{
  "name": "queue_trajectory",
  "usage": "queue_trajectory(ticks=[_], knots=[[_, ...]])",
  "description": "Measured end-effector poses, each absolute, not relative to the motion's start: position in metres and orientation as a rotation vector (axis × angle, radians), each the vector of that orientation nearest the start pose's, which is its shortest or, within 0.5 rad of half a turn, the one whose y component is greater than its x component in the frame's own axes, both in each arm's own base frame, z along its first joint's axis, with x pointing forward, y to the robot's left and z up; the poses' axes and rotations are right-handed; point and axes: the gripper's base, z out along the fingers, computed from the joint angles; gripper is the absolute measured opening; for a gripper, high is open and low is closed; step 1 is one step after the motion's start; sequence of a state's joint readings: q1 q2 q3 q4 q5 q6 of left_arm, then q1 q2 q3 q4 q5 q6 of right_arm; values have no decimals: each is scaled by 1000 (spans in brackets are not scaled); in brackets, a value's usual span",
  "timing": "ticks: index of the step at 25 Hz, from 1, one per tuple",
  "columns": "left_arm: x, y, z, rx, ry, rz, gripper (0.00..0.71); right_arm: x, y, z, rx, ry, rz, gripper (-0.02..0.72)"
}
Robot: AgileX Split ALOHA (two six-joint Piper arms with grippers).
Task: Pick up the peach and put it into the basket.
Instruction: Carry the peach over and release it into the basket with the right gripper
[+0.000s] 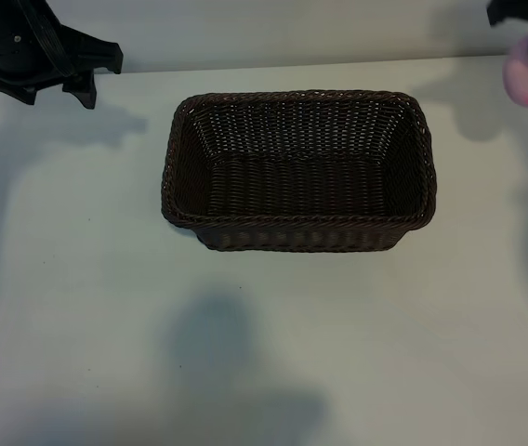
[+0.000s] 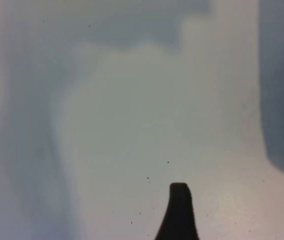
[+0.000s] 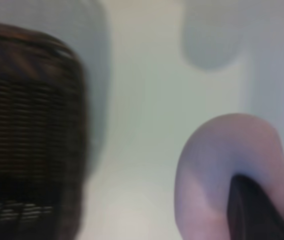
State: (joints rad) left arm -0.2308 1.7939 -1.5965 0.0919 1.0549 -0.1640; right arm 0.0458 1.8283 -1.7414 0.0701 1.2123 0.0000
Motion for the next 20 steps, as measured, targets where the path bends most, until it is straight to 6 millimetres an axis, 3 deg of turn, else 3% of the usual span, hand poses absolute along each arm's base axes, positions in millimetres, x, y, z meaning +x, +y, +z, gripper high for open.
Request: queue_trajectory(ticks=[4, 13, 16, 20], knots=[[379, -82, 301, 130, 2723, 9, 598, 389, 59, 337, -147, 2741, 197, 54], [379, -82, 301, 130, 2723, 9, 598, 369, 154, 335, -466, 2680, 287, 53], [379, -82, 301, 130, 2723, 9, 598, 369, 177, 324, -529, 2667, 301, 53], [379, -82, 301, 130, 2724, 8, 598, 381, 192, 292, -558, 2711, 297, 53]])
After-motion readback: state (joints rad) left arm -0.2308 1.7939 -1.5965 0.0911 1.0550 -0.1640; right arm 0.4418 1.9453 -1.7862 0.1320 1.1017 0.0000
